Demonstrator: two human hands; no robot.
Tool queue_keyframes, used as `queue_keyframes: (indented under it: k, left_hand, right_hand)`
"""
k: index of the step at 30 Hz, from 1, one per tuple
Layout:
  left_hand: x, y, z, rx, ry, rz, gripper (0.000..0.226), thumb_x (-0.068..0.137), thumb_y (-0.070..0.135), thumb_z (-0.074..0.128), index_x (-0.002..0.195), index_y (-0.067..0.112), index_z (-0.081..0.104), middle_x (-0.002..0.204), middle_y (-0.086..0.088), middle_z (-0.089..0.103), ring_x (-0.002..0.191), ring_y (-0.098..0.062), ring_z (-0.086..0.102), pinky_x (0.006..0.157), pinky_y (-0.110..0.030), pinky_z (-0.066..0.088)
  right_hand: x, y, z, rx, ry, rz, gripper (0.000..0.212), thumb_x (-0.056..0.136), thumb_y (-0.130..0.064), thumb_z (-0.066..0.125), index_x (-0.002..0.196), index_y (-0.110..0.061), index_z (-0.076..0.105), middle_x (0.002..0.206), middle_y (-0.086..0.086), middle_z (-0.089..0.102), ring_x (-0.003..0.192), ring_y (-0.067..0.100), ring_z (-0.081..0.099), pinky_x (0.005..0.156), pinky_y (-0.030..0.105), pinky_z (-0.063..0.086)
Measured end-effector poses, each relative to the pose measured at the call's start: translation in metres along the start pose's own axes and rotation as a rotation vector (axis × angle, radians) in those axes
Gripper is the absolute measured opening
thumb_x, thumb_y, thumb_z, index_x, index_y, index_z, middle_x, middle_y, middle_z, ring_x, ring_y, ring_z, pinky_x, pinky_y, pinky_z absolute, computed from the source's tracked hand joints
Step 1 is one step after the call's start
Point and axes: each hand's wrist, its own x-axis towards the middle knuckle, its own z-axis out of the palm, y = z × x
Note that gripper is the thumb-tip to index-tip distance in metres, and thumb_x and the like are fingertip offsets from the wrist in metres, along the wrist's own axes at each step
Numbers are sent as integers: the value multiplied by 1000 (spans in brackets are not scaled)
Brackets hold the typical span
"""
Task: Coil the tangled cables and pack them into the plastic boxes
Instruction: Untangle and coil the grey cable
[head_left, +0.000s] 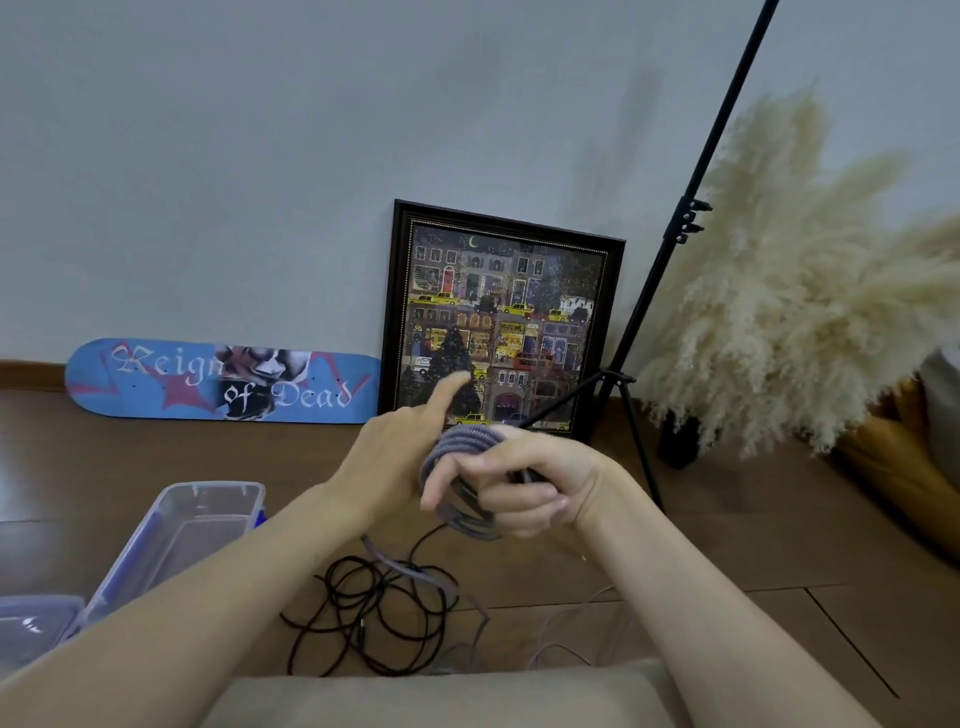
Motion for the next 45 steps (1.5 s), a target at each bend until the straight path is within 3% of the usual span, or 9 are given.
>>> queue_keyframes:
  k: [5, 10, 16, 19, 23, 25, 31, 36, 45]
  left_hand:
    - [7, -6, 14, -355, 78, -163, 54, 89, 14, 59, 136, 28, 36, 83, -3, 65, 68, -21, 62, 60, -43, 52]
    - [6, 11, 20, -767, -98, -427, 38, 96, 6, 47, 132, 19, 47, 74, -5, 58, 45, -7, 55, 45, -16, 39]
    - [14, 10, 13, -959, -50, -565, 29, 102, 9, 32, 123, 17, 50, 67, -4, 56, 48, -12, 55, 42, -21, 40]
    - [11, -8, 2, -627, -87, -534, 27, 100, 8, 35, 118, 19, 53, 78, -1, 57, 67, -16, 58, 55, -30, 44]
    - [-2, -30, 10, 523, 42, -23, 51, 62, -3, 71, 109, 9, 58, 92, -11, 55, 83, -31, 55, 79, -42, 42]
    - [-5, -23, 22, 592, 167, 112, 51, 72, 8, 56, 122, 1, 53, 94, -15, 57, 87, -33, 57, 95, -50, 35]
    - [-7, 4, 38, -363, 138, -122, 56, 82, -7, 50, 135, 10, 46, 114, 2, 58, 111, -16, 50, 115, -37, 24]
    - [-8, 25, 35, -613, 247, -245, 13, 92, 1, 50, 90, 11, 56, 87, -5, 57, 80, -20, 54, 70, -37, 44]
    - [6, 9, 4, -462, 338, -121, 28, 99, 25, 43, 115, 15, 63, 74, 7, 62, 59, -4, 50, 55, -25, 39]
  right_hand:
    - [-5, -8, -6, 302, 87, -301, 51, 96, -34, 55, 124, 8, 51, 35, -2, 42, 25, 6, 37, 34, 17, 33]
    - [-5, -11, -9, 492, 337, -575, 64, 95, -45, 46, 131, 7, 51, 33, -3, 40, 25, 6, 25, 33, 18, 25]
    - [-13, -14, -14, 469, 583, -571, 57, 96, -42, 40, 119, 5, 62, 31, -6, 31, 22, 5, 28, 30, 17, 20]
    - [-25, -12, -18, 127, 475, -218, 56, 95, -45, 42, 118, 2, 60, 33, -10, 32, 24, 1, 28, 31, 17, 19]
    - [-14, -5, -11, -80, 415, 67, 56, 92, -47, 41, 116, 1, 59, 33, -11, 30, 24, 0, 25, 31, 16, 21]
    - [-4, -6, -6, -61, 442, 82, 57, 91, -48, 39, 112, 1, 60, 32, -10, 28, 24, 0, 22, 31, 15, 21]
    - [-5, -7, -4, 35, 486, 25, 65, 89, -55, 37, 108, 2, 62, 32, -9, 26, 24, 0, 20, 30, 15, 23]
    - [-11, -6, -14, 179, 532, -69, 68, 86, -59, 41, 102, 1, 67, 31, -9, 28, 22, 1, 21, 30, 15, 17]
    - [-23, -11, -17, 255, 545, -157, 55, 83, -51, 48, 81, -2, 73, 29, -9, 30, 19, 3, 23, 29, 14, 13]
